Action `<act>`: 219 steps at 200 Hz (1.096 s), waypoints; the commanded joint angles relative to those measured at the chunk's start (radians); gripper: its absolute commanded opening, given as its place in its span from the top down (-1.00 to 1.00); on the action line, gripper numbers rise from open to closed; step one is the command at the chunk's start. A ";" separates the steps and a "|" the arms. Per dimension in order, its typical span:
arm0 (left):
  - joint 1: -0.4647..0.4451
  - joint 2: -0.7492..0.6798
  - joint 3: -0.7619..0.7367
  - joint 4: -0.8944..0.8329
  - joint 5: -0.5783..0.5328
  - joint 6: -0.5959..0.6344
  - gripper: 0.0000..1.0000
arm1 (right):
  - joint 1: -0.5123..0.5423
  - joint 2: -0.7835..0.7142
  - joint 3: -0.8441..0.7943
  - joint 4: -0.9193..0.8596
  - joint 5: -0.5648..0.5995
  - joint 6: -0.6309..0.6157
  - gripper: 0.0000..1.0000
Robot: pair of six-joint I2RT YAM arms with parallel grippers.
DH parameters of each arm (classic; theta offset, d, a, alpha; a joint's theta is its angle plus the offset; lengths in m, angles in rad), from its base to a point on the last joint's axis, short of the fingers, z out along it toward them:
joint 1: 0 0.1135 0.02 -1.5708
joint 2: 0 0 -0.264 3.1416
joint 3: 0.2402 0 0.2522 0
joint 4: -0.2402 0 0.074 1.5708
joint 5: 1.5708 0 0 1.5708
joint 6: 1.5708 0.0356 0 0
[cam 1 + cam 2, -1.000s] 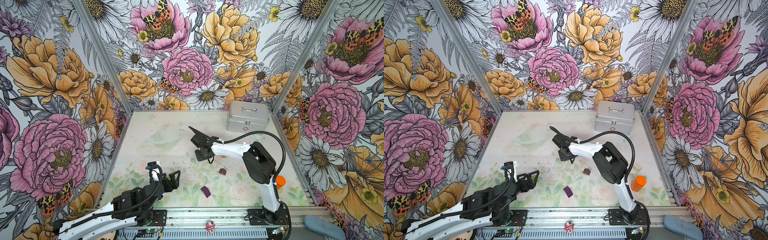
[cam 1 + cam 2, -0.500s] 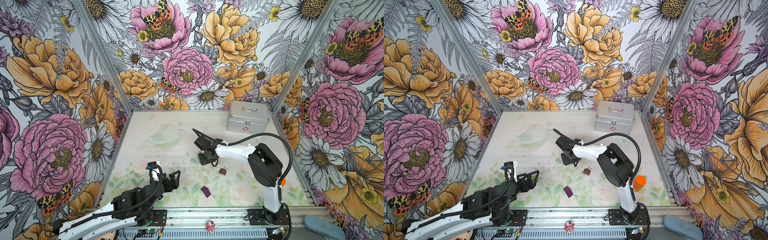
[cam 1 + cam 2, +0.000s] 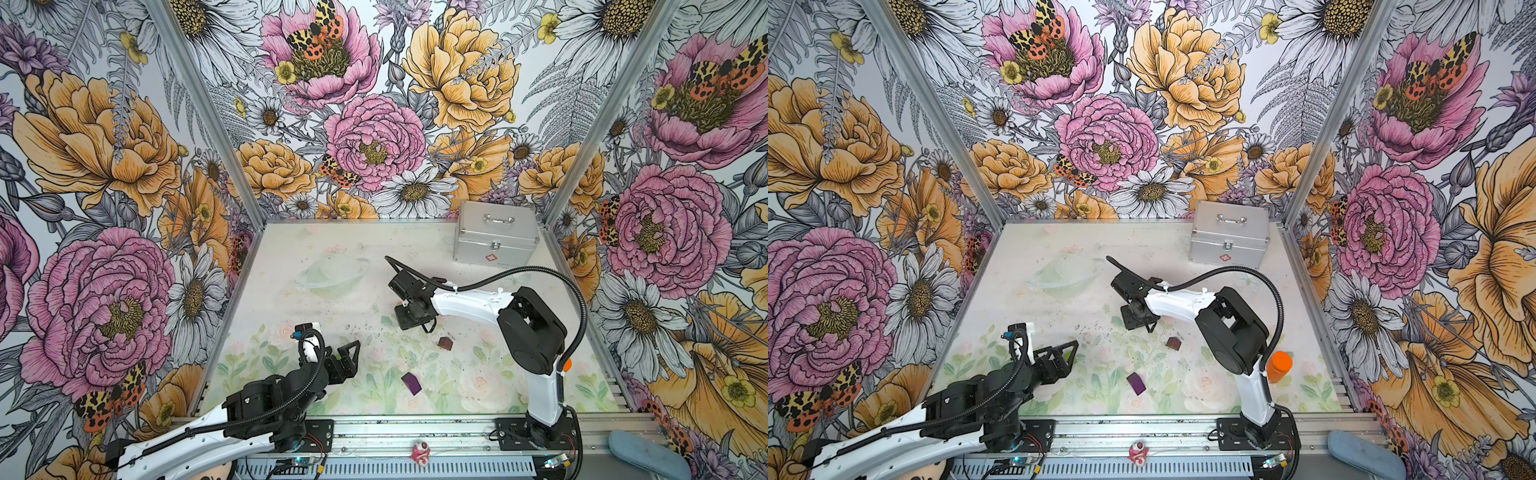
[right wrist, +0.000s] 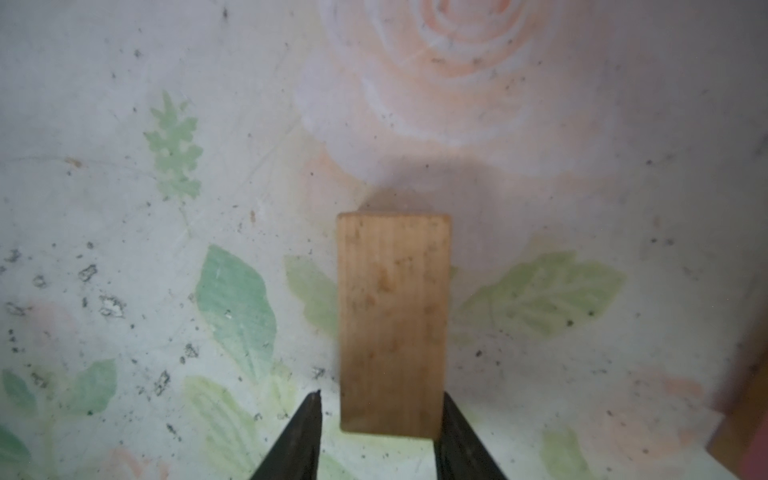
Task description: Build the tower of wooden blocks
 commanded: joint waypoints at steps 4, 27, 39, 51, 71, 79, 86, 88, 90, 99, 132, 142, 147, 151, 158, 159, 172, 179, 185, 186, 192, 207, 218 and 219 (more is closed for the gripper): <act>0.007 -0.008 0.026 -0.011 -0.020 0.019 -0.90 | 0.005 -0.045 0.025 0.037 -0.038 0.010 0.09; 0.007 -0.007 0.026 -0.012 -0.019 0.021 -0.90 | 0.014 -0.036 0.041 0.039 -0.062 0.016 0.08; 0.007 -0.009 0.025 -0.013 -0.020 0.023 -0.90 | 0.019 -0.030 0.049 0.041 -0.070 0.020 0.08; 0.007 -0.011 0.024 -0.012 -0.019 0.025 -0.90 | 0.021 -0.026 0.055 0.042 -0.078 0.022 0.08; 0.007 -0.016 0.025 -0.013 -0.019 0.030 -0.90 | 0.020 -0.024 0.060 0.041 -0.077 0.023 0.08; 0.007 -0.018 0.026 -0.013 -0.019 0.031 -0.90 | 0.021 -0.024 0.062 0.041 -0.077 0.022 0.08; 0.007 -0.019 0.026 -0.014 -0.021 0.033 -0.90 | 0.019 -0.026 0.062 0.041 -0.077 0.021 0.08; 0.007 -0.020 0.027 -0.014 -0.021 0.033 -0.90 | 0.020 -0.027 0.062 0.041 -0.076 0.020 0.08; 0.007 -0.021 0.026 -0.014 -0.020 0.033 -0.90 | 0.019 -0.028 0.061 0.041 -0.077 0.021 0.08; 0.007 -0.023 0.026 -0.014 -0.022 0.034 -0.90 | 0.017 -0.032 0.059 0.039 -0.075 0.018 0.07; 0.009 -0.026 0.029 -0.015 -0.022 0.040 -0.90 | 0.003 -0.048 0.048 0.034 -0.066 0.017 0.07; 0.010 -0.025 0.029 -0.016 -0.022 0.041 -0.90 | -0.003 -0.053 0.044 0.033 -0.064 0.016 0.07; 0.011 -0.025 0.030 -0.016 -0.023 0.042 -0.90 | -0.006 -0.055 0.041 0.033 -0.063 0.016 0.07; 0.010 -0.026 0.030 -0.015 -0.022 0.042 -0.90 | -0.008 -0.057 0.039 0.032 -0.063 0.016 0.07; 0.011 -0.026 0.030 -0.016 -0.022 0.043 -0.90 | -0.007 -0.060 0.037 0.032 -0.061 0.017 0.07; 0.011 -0.026 0.030 -0.016 -0.022 0.043 -0.90 | -0.007 -0.060 0.037 0.032 -0.061 0.017 0.06; 0.013 -0.026 0.032 -0.015 -0.025 0.043 -0.90 | -0.007 -0.066 0.035 0.030 -0.058 0.017 0.06; 0.014 -0.024 0.033 -0.016 -0.024 0.045 -0.90 | -0.007 -0.070 0.034 0.029 -0.058 0.015 0.06; 0.016 -0.024 0.033 -0.016 -0.024 0.045 -0.90 | -0.008 -0.073 0.033 0.029 -0.058 0.015 0.06; 0.015 -0.024 0.033 -0.016 -0.024 0.046 -0.90 | -0.008 -0.074 0.034 0.029 -0.058 0.015 0.06; 0.016 -0.024 0.033 -0.015 -0.024 0.046 -0.90 | -0.006 -0.077 0.034 0.027 -0.057 0.015 0.06; 0.019 -0.022 0.035 -0.016 -0.022 0.048 -0.90 | -0.007 -0.083 0.037 0.025 -0.057 0.012 0.04; 0.022 -0.022 0.035 -0.014 -0.022 0.048 -0.90 | -0.007 -0.081 0.039 0.021 -0.060 0.012 0.04; 0.022 -0.023 0.035 -0.015 -0.022 0.049 -0.90 | -0.006 -0.081 0.039 0.021 -0.060 0.013 0.04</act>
